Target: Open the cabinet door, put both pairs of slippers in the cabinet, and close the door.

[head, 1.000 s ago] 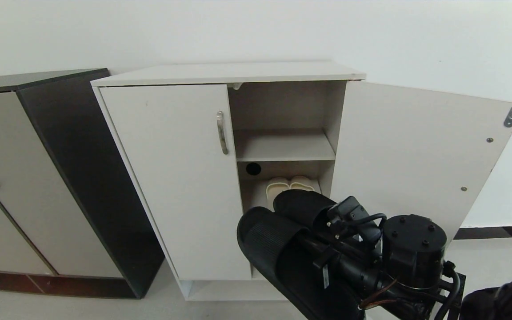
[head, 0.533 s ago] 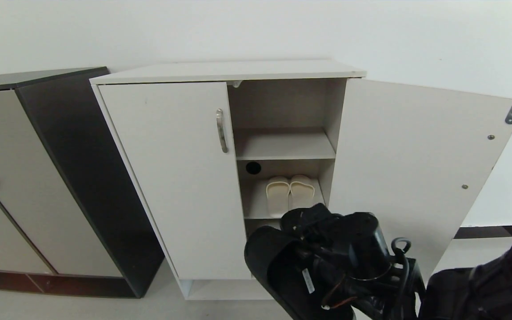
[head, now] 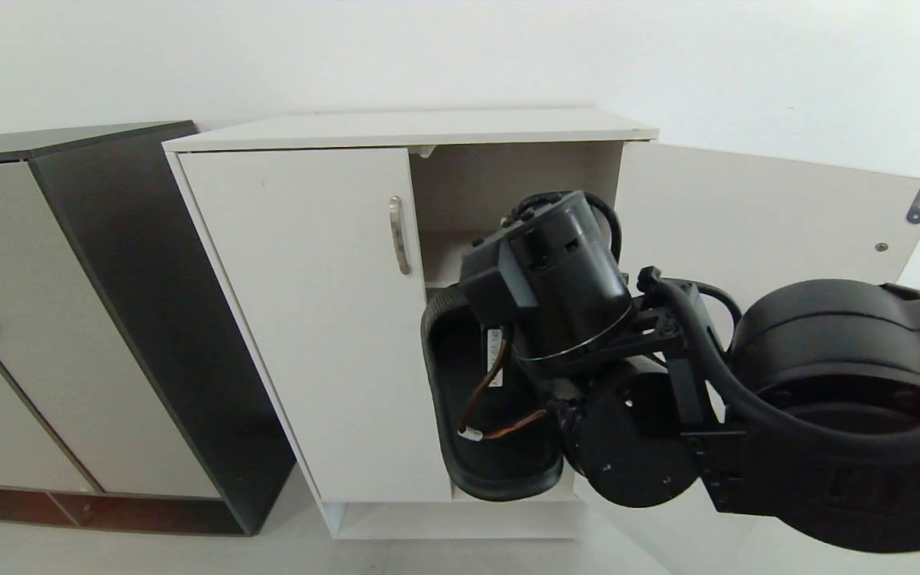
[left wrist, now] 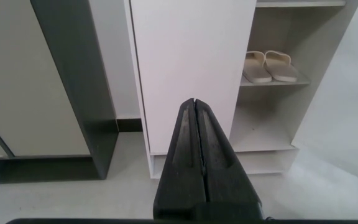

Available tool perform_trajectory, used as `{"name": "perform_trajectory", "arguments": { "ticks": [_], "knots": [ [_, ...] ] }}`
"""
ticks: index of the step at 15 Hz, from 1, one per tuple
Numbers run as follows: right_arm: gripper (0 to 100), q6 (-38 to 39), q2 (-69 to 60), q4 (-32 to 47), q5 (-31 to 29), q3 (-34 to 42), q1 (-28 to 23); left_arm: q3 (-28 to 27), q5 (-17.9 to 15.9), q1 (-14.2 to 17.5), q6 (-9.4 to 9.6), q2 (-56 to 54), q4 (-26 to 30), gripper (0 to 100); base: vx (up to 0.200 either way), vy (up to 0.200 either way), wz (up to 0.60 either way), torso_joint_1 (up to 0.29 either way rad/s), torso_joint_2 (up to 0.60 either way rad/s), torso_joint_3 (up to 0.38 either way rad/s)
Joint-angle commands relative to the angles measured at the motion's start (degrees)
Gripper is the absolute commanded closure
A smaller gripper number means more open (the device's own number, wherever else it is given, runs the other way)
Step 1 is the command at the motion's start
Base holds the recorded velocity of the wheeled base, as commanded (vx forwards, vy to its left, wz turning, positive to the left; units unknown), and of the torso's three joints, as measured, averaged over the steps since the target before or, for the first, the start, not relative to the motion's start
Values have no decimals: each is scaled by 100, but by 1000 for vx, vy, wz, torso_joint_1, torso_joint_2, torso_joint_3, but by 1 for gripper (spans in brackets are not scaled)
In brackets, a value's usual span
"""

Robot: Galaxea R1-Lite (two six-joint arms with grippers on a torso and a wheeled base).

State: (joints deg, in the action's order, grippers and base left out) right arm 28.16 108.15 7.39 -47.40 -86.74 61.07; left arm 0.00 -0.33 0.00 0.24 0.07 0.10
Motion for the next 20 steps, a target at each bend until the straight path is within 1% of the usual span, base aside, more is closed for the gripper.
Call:
{"name": "perform_trajectory", "arguments": {
  "ticks": [1, 3, 17, 20],
  "knots": [
    [100, -109, 197, -291, -68, -115, -105, 0, -2, 0, 2, 1, -1, 100, 0, 0, 0, 0, 0, 0],
    [100, -162, 320, -343, -393, -195, -201, 0, -2, 0, 2, 1, -1, 100, 0, 0, 0, 0, 0, 0],
    [100, -118, 698, -317, -437, -300, -219, 0, -20, 0, 2, 1, 8, 100, 0, 0, 0, 0, 0, 0],
    [100, -118, 698, -326, -437, -300, -219, 0, -20, 0, 2, 1, -1, 100, 200, 0, 0, 1, -2, 4]
  ]
}}
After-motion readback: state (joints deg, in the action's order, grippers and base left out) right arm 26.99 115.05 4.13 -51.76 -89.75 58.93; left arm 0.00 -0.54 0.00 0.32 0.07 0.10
